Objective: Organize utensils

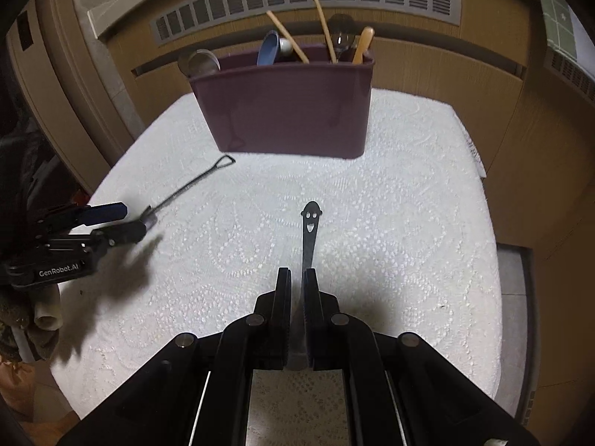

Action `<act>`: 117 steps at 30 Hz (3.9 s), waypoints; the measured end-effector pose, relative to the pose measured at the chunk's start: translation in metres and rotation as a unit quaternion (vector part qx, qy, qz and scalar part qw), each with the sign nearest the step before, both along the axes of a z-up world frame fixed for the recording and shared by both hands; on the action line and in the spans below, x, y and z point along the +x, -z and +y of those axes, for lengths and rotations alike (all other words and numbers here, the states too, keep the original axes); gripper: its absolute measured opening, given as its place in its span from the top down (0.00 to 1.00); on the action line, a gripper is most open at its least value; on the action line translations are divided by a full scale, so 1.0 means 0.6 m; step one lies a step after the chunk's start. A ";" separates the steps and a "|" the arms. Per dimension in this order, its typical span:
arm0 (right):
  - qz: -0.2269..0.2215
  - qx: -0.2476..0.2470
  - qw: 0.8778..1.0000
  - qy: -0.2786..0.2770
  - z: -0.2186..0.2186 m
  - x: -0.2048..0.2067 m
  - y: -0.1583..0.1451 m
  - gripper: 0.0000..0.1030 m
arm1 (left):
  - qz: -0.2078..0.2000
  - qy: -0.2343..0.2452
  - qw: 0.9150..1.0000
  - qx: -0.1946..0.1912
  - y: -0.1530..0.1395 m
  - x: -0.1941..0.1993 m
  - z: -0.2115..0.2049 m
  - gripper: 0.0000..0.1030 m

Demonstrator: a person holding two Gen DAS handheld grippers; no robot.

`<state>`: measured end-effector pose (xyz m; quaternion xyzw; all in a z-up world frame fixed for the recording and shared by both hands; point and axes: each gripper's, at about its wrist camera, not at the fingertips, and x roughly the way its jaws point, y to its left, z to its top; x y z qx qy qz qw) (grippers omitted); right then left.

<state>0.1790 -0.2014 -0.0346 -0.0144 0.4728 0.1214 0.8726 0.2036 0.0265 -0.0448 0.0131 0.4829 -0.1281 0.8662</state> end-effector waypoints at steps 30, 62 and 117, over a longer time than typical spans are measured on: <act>0.011 -0.012 1.000 0.018 -0.013 0.031 0.048 0.79 | 0.005 -0.216 0.975 -0.040 0.026 0.231 0.065 0.23; 0.005 -0.012 0.999 0.030 -0.039 0.021 0.040 0.68 | 0.034 -0.084 0.996 -0.019 0.024 0.188 0.008 0.22; -0.026 -0.048 0.998 -0.014 0.031 0.025 -0.026 0.90 | -0.080 -0.028 0.993 -0.078 -0.064 -0.048 0.025 0.68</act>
